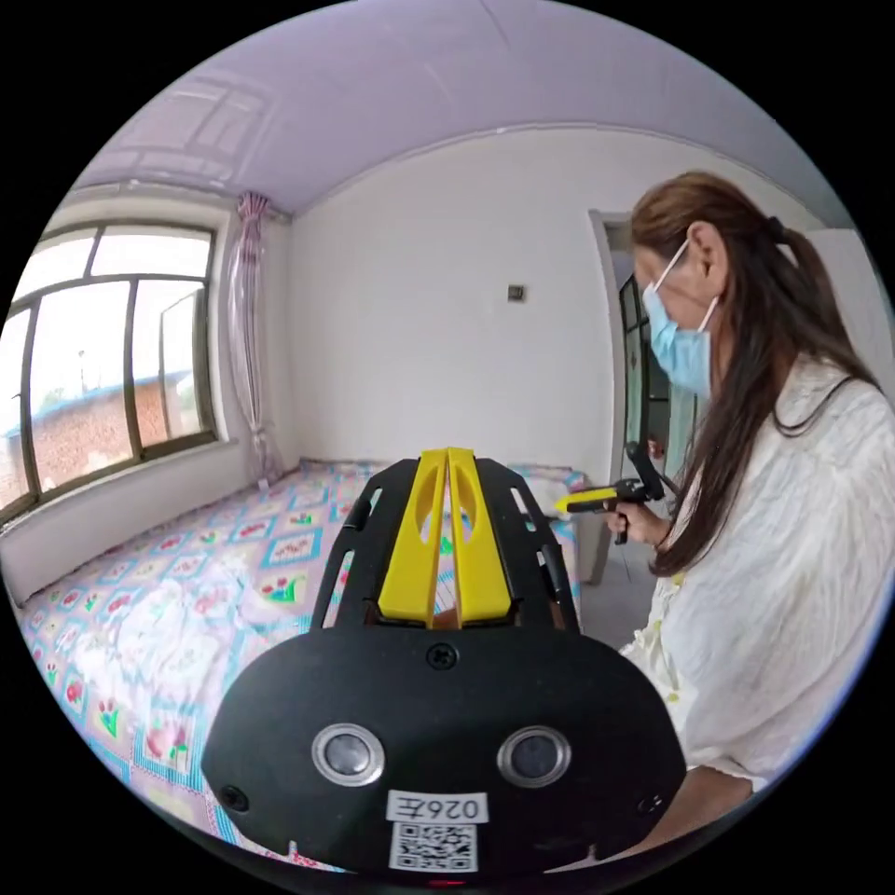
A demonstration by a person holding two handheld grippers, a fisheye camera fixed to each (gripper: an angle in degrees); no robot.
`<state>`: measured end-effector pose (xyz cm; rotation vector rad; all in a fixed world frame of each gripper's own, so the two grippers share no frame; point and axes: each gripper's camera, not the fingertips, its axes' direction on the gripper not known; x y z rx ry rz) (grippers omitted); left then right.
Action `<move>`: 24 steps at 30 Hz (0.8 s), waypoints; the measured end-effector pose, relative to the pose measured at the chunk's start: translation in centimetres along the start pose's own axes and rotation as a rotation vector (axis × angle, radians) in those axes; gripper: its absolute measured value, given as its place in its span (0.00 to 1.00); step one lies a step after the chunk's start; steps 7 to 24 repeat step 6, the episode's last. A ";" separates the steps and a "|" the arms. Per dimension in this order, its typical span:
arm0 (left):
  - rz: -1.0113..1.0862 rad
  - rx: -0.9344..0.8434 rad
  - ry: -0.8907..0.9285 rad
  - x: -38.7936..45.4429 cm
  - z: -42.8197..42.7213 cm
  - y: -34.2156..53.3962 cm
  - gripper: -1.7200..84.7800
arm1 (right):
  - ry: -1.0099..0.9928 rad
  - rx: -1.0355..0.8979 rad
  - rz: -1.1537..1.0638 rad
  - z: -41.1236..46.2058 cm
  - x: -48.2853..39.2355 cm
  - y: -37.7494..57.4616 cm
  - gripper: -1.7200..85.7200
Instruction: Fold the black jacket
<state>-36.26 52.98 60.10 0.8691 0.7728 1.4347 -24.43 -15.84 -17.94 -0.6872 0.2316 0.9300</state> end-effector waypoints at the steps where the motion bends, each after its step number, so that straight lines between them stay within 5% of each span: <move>1: -0.023 -0.067 0.022 -1.4 0.8 1.7 0.01 | -0.031 -0.012 0.048 0.4 -0.6 -1.7 0.01; 6: -0.274 -0.047 0.173 -8.4 3.2 9.4 0.01 | -0.139 0.037 0.265 0.7 -2.2 -6.1 0.01; 24: -0.274 -0.047 0.173 -8.4 3.2 9.4 0.01 | -0.139 0.037 0.265 0.7 -2.2 -6.1 0.01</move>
